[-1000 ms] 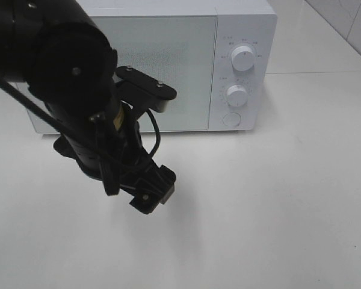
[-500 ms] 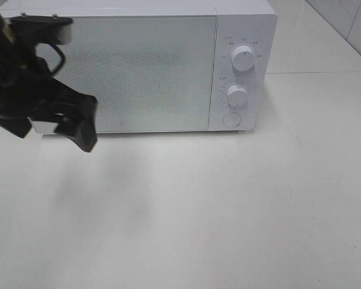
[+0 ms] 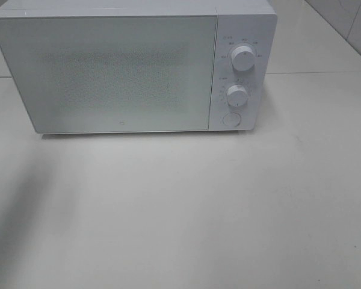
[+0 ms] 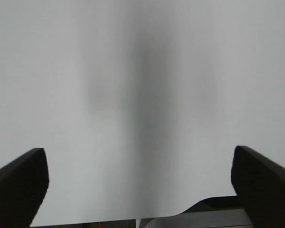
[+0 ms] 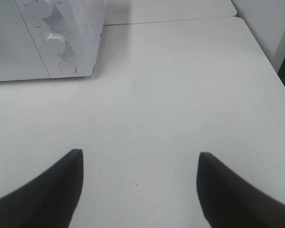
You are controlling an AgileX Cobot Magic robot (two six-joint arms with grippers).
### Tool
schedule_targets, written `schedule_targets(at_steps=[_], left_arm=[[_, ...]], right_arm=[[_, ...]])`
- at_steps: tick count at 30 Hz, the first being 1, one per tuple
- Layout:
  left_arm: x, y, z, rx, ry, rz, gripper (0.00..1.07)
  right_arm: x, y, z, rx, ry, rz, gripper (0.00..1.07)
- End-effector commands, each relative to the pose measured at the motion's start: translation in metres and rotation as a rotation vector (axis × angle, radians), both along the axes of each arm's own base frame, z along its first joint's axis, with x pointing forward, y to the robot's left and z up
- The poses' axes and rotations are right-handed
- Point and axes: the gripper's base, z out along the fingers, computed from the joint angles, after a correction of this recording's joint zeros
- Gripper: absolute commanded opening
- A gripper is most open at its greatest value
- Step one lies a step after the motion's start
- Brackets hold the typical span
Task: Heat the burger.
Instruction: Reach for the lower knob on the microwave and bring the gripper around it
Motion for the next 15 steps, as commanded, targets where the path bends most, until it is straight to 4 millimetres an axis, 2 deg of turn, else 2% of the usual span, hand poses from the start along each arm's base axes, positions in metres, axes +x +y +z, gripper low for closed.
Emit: schedule_targets(at_steps=[1,2,4,5,7,8,15], left_arm=[[-0.018,0.011,-0.01,-0.011,0.021,0.043,1.0],[-0.029,0.017,-0.018,-0.011,0.046,0.069,1.0],[-0.033,0.019,-0.021,-0.01,0.055,0.078,1.0],[-0.044,0.023,-0.027,-0.008,0.072,0.093,1.0],[-0.05,0.025,-0.031,-0.005,0.083,0.098,1.0],[-0.061,0.026,-0.038,-0.003,0.104,0.105,1.0],[-0.086,0.027,-0.048,0.006,0.093,0.085,1.0]], right_arm=[[-0.004,0.0,0.0,-0.009,-0.025,-0.005,0.64],[-0.004,0.0,0.0,-0.009,-0.025,-0.005,0.64],[-0.004,0.0,0.0,-0.009,-0.025,-0.005,0.64],[-0.004,0.0,0.0,-0.009,-0.025,-0.005,0.64],[-0.004,0.0,0.0,-0.009,-0.025,-0.005,0.64],[-0.004,0.0,0.0,-0.009,-0.025,-0.005,0.64],[-0.004,0.0,0.0,-0.009,-0.025,-0.005,0.64]])
